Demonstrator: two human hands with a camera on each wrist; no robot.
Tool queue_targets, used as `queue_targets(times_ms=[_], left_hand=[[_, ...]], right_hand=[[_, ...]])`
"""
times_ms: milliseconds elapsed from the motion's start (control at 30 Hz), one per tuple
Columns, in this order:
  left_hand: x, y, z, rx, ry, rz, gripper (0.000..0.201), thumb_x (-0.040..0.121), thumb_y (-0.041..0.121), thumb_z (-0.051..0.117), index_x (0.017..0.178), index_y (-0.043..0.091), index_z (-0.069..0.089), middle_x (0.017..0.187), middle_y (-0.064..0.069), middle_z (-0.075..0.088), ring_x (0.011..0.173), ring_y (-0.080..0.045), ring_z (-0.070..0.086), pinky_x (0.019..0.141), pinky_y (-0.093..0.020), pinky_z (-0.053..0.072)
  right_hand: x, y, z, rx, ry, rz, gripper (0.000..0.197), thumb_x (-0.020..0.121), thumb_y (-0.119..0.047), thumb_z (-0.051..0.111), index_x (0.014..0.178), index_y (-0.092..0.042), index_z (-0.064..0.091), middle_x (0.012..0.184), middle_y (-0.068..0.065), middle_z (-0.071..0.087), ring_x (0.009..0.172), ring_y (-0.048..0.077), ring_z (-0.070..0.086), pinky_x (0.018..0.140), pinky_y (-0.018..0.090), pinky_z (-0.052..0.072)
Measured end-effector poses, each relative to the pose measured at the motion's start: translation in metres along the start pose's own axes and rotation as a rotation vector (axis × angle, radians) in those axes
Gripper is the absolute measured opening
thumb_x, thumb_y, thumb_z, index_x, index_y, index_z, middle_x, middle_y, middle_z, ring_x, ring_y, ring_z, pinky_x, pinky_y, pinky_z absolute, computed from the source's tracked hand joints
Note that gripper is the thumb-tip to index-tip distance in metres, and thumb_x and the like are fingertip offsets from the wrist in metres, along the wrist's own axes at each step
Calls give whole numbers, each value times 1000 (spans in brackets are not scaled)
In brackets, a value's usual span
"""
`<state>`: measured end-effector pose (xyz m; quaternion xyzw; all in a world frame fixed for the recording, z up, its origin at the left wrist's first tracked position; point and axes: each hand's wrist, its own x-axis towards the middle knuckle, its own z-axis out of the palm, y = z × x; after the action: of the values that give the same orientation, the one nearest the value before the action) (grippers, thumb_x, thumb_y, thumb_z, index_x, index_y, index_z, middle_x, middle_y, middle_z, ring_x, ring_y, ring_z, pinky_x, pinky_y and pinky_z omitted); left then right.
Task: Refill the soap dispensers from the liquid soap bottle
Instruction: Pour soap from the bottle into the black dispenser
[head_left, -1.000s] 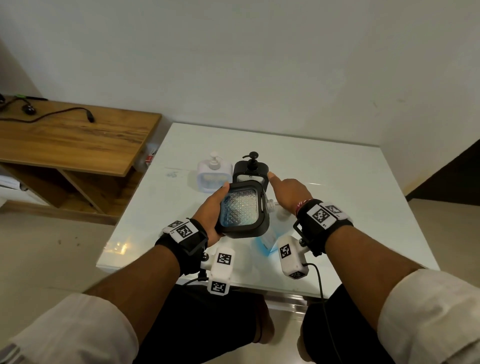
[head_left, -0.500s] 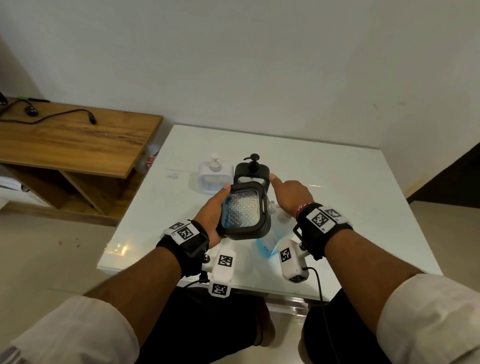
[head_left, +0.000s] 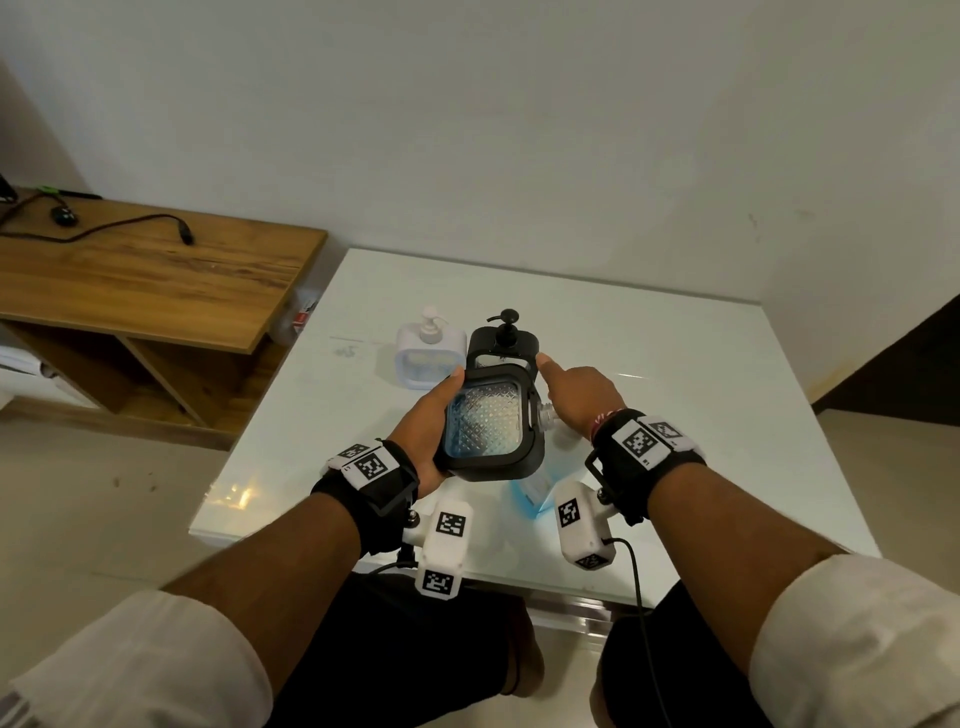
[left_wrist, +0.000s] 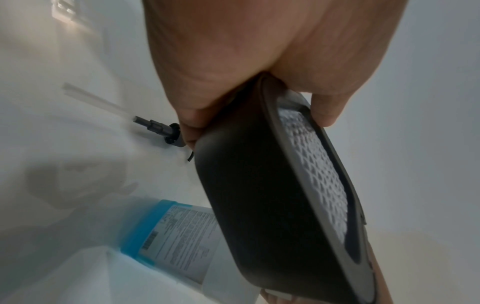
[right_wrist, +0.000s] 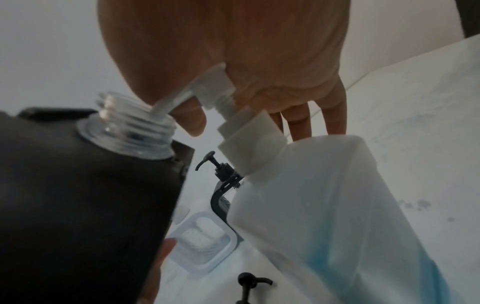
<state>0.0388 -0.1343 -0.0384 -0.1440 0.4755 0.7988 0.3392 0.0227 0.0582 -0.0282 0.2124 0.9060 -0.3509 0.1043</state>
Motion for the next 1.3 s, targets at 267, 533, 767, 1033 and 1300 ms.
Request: queue_targets(times_ms=[267,533,767,1033,1300], left_hand=[[-3,2,4,-3,-6,-8,53,105,54,41,129,15,67,122,-12,74,111,-27,71,100,-43,52],[-3,2,6,-1,-21,6,53,105,53,42,131,14,66,128,-14,71,112,-29,69,98,-42,53],[-2,0,6,4,-20,4,54,104,55,43,130,15,67,127,-13,72,119,-30,67,108,-45,48],[0,-1,5,10,22,-20,53,103,55,45,130,15,67,123,-12,74,108,-28,71,93,-41,55],[-1,-3,7,-34,-3,-23,51,104,55,44,124,15,69,119,-12,75,105,-27,72,92,-40,55]], right_hand=[[-10,-7,-10,184,-75,-19,72,97,-63,27,106,-4,67,117,15,63,107,29,57,97,38,40],[-13,-7,-7,163,-78,18,64,100,-56,31,105,-4,68,118,15,64,97,25,54,90,33,37],[-16,-10,-8,250,-157,31,70,96,-66,25,113,-9,63,127,12,56,112,26,50,101,38,33],[-9,-7,0,142,-52,68,74,96,-65,28,109,-5,70,118,13,64,101,27,56,85,32,35],[-16,-4,-7,320,-132,50,78,95,-67,25,115,-3,64,113,11,56,104,26,50,93,35,34]])
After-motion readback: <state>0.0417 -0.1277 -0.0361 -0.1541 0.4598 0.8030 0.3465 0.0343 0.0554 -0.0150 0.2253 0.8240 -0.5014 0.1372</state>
